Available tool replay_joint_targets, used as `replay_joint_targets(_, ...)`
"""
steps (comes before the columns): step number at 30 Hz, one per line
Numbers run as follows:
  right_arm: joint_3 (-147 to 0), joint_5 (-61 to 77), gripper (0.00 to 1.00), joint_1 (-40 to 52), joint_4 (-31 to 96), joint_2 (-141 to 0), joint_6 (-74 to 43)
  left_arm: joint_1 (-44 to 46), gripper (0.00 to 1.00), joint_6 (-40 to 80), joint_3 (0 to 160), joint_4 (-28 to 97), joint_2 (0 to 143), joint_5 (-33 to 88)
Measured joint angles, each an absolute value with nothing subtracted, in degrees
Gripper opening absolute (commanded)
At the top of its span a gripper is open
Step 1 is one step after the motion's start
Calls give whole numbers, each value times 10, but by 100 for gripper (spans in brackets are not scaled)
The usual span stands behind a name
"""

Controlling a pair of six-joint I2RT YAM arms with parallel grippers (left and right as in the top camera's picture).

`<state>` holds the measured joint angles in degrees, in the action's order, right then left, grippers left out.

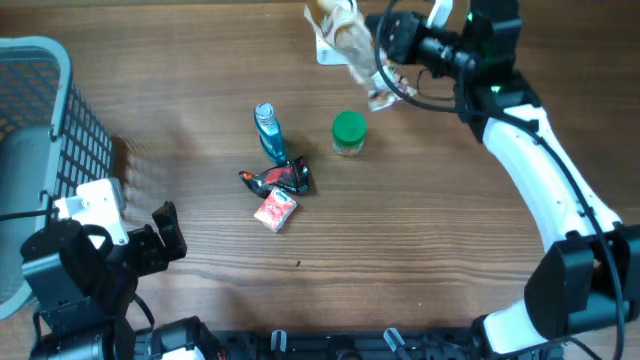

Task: Scan the item barcode
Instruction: 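Carry the bag up toward the white barcode scanner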

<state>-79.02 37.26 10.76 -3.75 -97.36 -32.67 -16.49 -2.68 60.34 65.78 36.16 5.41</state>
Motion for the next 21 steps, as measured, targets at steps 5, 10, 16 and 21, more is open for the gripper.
replay_joint_targets(5,-821,210,5,108,-13,-974,-205,-165,100,-27,603,658,362,54)
replay_joint_targets(10,-828,108,92,106,122,-974,-174,-165,100,-27,603,659,362,54)
replay_joint_targets(16,-830,89,100,99,343,-976,-330,-165,100,-27,603,658,361,54)
replay_joint_targets(21,-830,111,100,98,309,-1061,-211,-165,100,-27,603,658,362,54)
